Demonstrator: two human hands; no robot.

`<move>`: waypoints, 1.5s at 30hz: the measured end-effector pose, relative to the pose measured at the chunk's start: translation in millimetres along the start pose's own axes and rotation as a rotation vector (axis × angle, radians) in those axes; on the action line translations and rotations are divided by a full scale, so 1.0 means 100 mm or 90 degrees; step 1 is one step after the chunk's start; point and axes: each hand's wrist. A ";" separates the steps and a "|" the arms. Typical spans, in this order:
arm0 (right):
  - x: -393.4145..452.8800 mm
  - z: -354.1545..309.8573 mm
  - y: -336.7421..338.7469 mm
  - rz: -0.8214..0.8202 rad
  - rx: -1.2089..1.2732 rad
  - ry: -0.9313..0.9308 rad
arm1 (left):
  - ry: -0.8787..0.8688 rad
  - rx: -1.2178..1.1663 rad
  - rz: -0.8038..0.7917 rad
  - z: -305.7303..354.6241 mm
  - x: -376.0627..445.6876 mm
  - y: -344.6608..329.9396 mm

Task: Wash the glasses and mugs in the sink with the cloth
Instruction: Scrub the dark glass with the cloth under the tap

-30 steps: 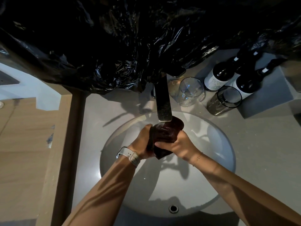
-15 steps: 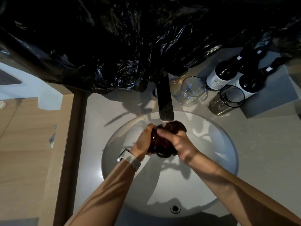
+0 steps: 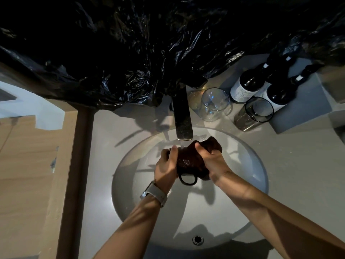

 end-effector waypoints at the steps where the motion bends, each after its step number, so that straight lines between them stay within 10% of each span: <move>1: 0.01 -0.01 0.06 0.004 -0.006 0.004 | 0.030 -0.032 0.006 -0.02 0.02 0.01; 12: -0.20 0.11 0.35 0.022 -0.170 0.131 | 0.067 -0.316 -0.010 -0.01 -0.08 -0.01; 19: -0.32 0.24 0.17 -0.182 0.034 0.090 | 0.068 -0.458 0.009 0.02 -0.17 -0.17; 29: -0.06 0.46 0.11 -0.038 -0.330 0.507 | 0.104 -0.506 0.054 0.03 -0.26 -0.27; 36: -0.01 0.36 0.03 -0.031 -0.019 0.185 | 0.133 -0.456 0.057 -0.04 -0.23 -0.26; 45: 0.00 0.13 0.01 -0.093 -0.084 0.242 | 0.029 -0.179 -0.134 -0.11 0.03 0.28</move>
Point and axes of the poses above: each hand's wrist, its own x-axis towards the middle knuckle, its own y-axis out of the back of the hand, z = x × y, and after that the axes turned 4 degrees about x, right-handed
